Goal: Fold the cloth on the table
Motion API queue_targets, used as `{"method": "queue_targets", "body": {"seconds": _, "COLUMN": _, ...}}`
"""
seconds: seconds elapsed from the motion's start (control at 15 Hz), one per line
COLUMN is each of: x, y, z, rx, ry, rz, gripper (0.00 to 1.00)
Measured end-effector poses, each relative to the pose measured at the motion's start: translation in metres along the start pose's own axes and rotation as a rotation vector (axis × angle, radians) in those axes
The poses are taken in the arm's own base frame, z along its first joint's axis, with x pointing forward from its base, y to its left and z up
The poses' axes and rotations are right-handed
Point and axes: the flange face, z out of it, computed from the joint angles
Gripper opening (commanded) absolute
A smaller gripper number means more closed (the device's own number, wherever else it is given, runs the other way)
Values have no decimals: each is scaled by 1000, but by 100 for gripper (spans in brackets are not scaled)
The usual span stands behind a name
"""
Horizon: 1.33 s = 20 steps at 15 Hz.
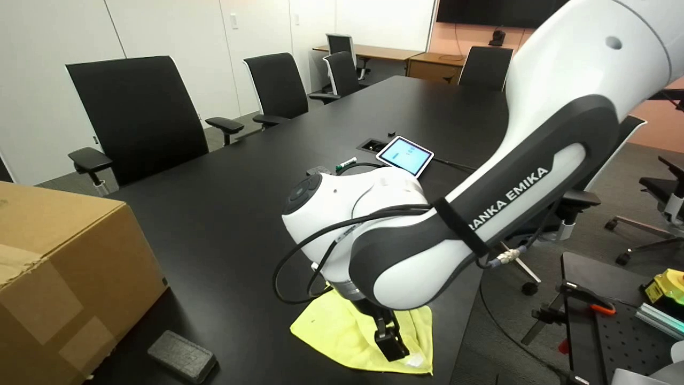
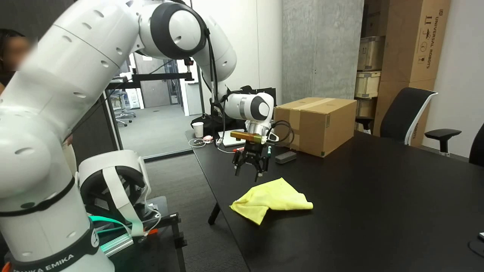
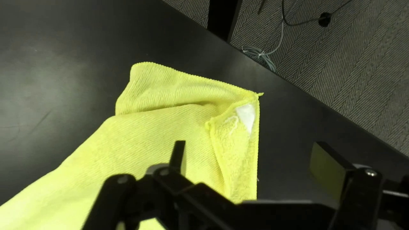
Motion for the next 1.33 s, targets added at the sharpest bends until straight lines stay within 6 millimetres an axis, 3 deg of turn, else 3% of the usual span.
{"method": "queue_targets", "body": {"seconds": 0.6, "x": 53, "y": 36, "z": -4, "rx": -39, "ry": 96, "rz": 249, "gripper": 100}}
{"method": "queue_targets", "body": {"seconds": 1.07, "x": 80, "y": 92, "z": -29, "rx": -68, "ry": 197, "rz": 341, "gripper": 100}}
{"method": "queue_targets", "body": {"seconds": 1.33, "x": 85, "y": 132, "z": -32, "rx": -47, "ry": 235, "rz": 395, "gripper": 100}}
